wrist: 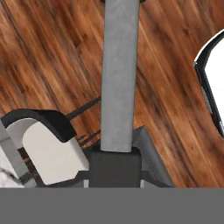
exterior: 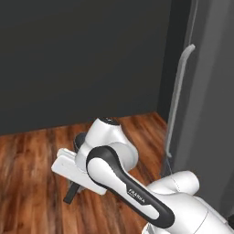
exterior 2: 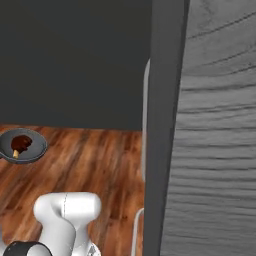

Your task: Pick up the pan with the steak in it and place it on the dining table. Then place the steak on the plate.

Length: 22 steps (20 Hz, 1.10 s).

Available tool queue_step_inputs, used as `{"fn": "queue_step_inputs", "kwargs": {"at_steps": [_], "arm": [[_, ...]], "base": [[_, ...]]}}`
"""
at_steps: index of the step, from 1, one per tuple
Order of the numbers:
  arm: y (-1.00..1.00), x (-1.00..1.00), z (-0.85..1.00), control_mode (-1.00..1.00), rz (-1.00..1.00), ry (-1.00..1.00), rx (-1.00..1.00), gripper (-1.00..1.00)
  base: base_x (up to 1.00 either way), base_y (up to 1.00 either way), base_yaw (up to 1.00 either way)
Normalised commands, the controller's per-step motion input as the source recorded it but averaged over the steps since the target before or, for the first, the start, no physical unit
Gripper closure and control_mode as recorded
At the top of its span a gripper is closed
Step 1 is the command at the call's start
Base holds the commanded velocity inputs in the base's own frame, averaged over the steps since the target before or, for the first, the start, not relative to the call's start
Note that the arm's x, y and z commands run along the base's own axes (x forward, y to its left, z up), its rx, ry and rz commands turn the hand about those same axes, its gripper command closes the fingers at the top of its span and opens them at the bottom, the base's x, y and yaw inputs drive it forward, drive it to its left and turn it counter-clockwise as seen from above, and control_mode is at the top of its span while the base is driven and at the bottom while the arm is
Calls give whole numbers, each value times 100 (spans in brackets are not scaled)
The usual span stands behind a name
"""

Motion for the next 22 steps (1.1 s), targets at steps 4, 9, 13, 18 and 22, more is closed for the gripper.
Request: {"fn": "queue_step_inputs", "kwargs": {"at_steps": [4,9,13,18,22], "arm": [[0,0,0,100,0,0,0,100],[0,0,0,100,0,0,0,100],[0,0,0,100,0,0,0,100],[0,0,0,100,0,0,0,100],[0,0,0,100,0,0,0,100]], "base": [[100,37,-3],[100,56,-3],[100,54,0],[21,6,36],[0,0,47]]}}
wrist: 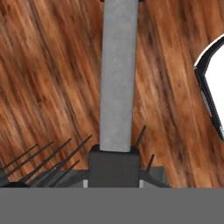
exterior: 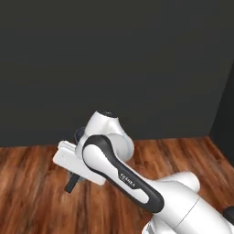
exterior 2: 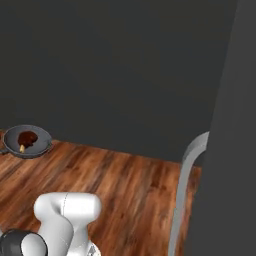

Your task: Pick up the pan with the steak in it and place it on the dining table. Then place the steak on the plate.

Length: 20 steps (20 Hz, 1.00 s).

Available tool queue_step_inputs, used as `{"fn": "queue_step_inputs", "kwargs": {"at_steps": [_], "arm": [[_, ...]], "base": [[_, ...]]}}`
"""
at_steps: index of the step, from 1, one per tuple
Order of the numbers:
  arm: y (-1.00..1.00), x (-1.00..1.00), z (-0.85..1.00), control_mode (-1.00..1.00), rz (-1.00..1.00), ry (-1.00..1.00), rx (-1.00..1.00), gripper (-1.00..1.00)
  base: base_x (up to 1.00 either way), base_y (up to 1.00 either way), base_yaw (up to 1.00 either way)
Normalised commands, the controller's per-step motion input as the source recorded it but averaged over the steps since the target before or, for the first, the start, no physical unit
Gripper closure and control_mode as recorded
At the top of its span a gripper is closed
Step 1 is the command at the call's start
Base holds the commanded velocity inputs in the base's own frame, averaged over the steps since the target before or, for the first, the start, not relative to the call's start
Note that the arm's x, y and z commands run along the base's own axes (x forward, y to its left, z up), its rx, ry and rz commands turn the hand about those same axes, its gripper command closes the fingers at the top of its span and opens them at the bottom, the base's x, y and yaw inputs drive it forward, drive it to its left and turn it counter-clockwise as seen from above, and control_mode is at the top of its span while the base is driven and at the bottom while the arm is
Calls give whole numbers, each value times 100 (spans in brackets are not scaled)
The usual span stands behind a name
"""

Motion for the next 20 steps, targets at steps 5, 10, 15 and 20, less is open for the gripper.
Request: {"fn": "queue_step_inputs", "kwargs": {"at_steps": [5,10,15,20], "arm": [[0,0,0,100,0,0,0,100],[0,0,0,100,0,0,0,100],[0,0,0,100,0,0,0,100],[0,0,0,100,0,0,0,100]], "base": [[0,0,47],[0,0,48],[0,0,48],[0,0,48]]}}
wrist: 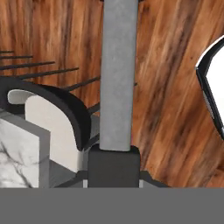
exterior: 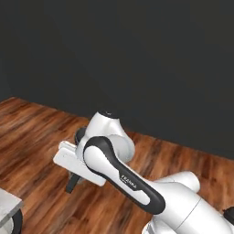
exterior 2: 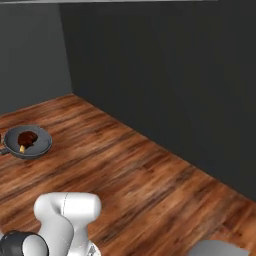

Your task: Pick up the pan with the steak in it and place it on the dining table. Then place the steak on the plate.

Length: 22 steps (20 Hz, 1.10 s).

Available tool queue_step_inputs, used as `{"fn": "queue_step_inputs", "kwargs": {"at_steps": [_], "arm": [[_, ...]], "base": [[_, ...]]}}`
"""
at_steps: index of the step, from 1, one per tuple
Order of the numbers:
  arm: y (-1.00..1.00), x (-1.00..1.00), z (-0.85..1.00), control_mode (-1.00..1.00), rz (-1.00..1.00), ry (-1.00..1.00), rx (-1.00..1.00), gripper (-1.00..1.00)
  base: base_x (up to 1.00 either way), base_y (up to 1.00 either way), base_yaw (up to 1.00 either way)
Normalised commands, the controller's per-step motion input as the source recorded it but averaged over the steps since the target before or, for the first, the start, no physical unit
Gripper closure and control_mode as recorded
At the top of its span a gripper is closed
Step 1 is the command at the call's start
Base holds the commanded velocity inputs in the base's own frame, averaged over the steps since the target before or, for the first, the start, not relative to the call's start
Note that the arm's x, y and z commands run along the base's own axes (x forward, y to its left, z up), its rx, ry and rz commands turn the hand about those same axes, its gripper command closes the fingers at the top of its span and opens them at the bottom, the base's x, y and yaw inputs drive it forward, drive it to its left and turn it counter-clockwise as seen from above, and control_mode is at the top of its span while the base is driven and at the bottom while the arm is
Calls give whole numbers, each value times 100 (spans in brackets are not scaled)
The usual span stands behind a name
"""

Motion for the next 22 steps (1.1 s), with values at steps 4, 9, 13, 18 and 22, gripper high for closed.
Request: {"fn": "queue_step_inputs", "kwargs": {"at_steps": [4,9,13,18,22], "arm": [[0,0,0,100,0,0,0,100],[0,0,0,100,0,0,0,100],[0,0,0,100,0,0,0,100],[0,0,0,100,0,0,0,100],[0,0,0,100,0,0,0,100]], "base": [[0,0,48],[0,0,48],[0,0,48],[5,-4,39],[24,-53,13]]}}
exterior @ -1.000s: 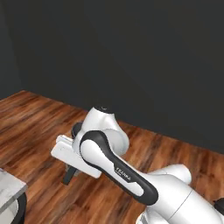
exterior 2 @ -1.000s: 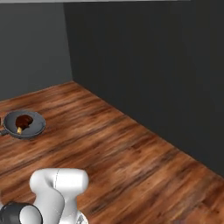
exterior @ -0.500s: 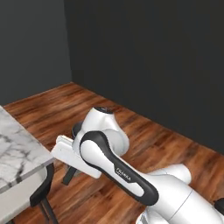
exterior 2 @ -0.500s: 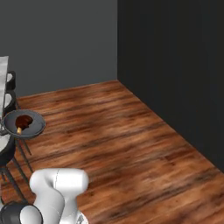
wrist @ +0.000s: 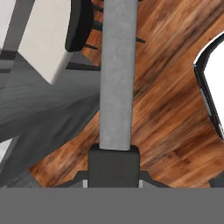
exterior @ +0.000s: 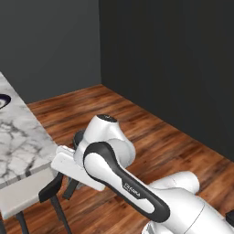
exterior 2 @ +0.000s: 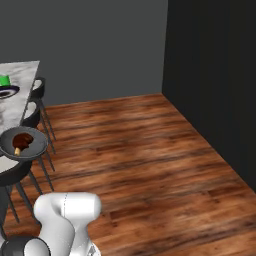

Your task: Pick up the pan with the steak in it and place it on the dining table. Then place the steak on the plate.

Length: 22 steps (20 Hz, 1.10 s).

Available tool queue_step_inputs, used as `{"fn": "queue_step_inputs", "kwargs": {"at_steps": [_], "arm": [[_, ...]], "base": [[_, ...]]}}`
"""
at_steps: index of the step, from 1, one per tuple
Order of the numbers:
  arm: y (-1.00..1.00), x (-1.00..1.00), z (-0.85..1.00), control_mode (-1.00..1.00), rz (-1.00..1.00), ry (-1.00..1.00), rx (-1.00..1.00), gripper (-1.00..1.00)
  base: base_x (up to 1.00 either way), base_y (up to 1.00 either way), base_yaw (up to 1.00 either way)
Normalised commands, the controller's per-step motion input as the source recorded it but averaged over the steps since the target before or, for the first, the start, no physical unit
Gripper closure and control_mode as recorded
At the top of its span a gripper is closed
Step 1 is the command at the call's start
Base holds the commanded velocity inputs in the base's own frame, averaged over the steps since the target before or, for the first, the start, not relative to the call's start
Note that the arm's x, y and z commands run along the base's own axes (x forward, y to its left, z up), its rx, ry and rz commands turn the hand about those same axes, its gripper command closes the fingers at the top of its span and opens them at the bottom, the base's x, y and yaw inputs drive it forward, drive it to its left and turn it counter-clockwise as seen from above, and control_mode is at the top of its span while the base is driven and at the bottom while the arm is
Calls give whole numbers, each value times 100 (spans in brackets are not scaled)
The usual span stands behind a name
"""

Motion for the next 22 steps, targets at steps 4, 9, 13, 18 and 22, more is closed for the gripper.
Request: {"fn": "queue_step_inputs", "kwargs": {"at_steps": [4,9,13,18,22], "arm": [[0,0,0,100,0,0,0,100],[0,0,0,100,0,0,0,100],[0,0,0,100,0,0,0,100],[0,0,0,100,0,0,0,100],[0,0,0,100,0,0,0,100]], "base": [[33,-72,14],[39,-72,15],[76,-46,17],[100,-23,12],[100,-13,11]]}}
